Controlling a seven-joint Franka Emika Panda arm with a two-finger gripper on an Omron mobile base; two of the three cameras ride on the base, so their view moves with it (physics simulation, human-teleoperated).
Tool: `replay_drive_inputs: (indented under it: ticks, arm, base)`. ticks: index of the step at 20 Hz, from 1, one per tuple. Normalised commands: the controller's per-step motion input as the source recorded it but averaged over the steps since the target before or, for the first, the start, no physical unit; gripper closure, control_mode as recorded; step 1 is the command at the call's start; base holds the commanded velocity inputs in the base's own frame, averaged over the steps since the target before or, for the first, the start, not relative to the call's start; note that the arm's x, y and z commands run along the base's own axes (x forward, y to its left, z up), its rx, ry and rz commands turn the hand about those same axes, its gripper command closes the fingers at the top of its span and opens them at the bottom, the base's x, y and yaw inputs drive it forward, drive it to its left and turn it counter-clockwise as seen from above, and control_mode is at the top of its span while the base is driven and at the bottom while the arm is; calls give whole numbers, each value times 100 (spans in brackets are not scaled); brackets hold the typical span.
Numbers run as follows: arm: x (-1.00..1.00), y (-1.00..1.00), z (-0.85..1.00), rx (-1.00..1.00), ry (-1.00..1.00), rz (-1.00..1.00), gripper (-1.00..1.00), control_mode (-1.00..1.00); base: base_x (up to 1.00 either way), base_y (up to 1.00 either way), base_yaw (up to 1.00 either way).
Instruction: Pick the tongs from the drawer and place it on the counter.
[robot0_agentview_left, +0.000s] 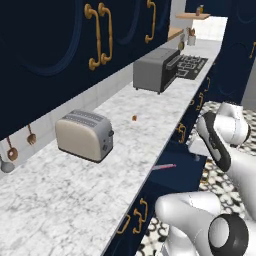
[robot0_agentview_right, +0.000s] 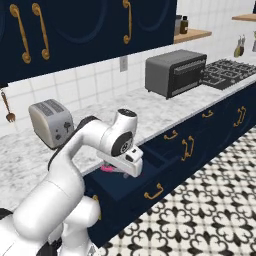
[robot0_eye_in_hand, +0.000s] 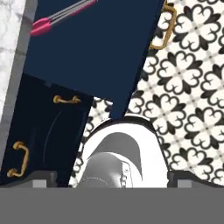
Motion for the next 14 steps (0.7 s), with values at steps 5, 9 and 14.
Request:
replay_drive_inputs:
  ticks: [5,9,14]
  arm:
    - [44,-78,-88,-6,7,-16,-100,-100]
    - [68,-20,-38,-4,0,-17,-100,-100]
    - [80,-18,-54,0,6,-11,-100,-100]
  base:
    - [0,0,0]
    - [0,0,0]
    - [0,0,0]
